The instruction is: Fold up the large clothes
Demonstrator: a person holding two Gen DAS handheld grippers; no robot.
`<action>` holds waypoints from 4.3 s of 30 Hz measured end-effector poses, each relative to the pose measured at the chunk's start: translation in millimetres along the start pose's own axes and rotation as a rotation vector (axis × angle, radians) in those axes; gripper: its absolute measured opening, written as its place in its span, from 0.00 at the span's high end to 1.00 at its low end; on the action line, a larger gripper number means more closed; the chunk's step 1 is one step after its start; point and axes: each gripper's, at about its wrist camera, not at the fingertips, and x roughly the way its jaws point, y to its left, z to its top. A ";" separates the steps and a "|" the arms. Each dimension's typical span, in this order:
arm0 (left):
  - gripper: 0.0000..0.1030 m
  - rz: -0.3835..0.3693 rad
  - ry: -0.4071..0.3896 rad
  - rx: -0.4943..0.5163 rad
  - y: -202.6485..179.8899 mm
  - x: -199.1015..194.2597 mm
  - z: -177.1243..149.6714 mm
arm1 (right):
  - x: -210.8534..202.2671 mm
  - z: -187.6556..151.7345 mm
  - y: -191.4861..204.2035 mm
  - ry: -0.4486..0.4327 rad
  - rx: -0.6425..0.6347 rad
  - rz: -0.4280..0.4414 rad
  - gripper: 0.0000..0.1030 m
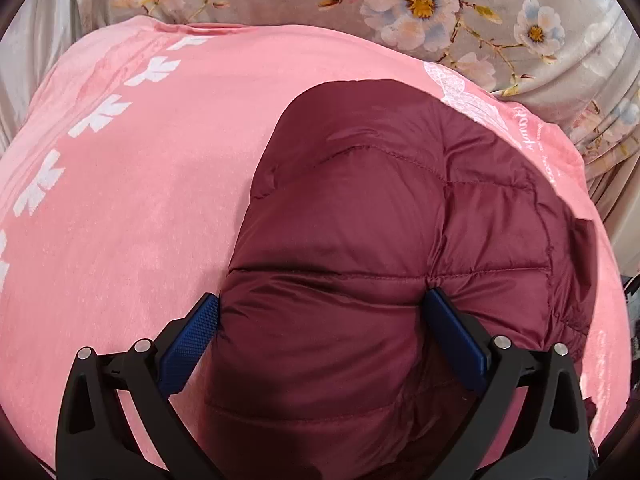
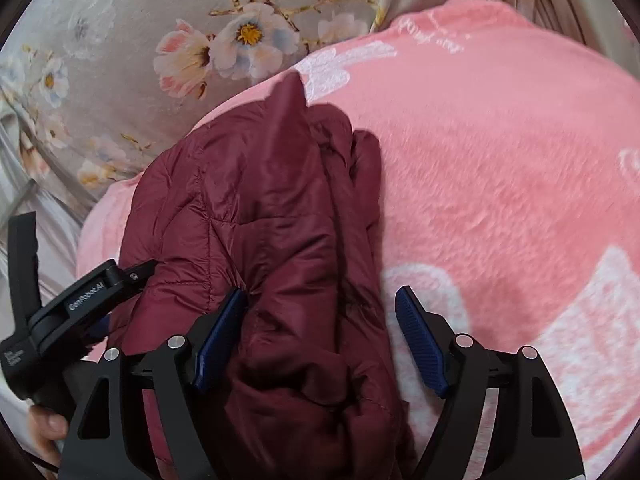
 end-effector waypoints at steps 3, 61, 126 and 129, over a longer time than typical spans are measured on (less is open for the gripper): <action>0.04 0.012 -0.021 0.014 -1.8 2.3 -3.0 | 1.8 -4.1 -0.7 -0.010 -0.004 0.018 0.26; 0.66 -0.110 -0.502 0.198 57.2 -230.0 91.9 | -128.5 26.2 207.0 -0.518 -0.417 0.204 0.82; 0.27 0.200 -0.136 0.134 116.3 12.0 92.6 | 123.6 10.2 196.5 -0.066 -0.470 -0.222 0.97; 0.27 0.215 -0.164 0.152 112.0 17.8 85.8 | 131.8 6.8 192.8 -0.049 -0.470 -0.226 0.97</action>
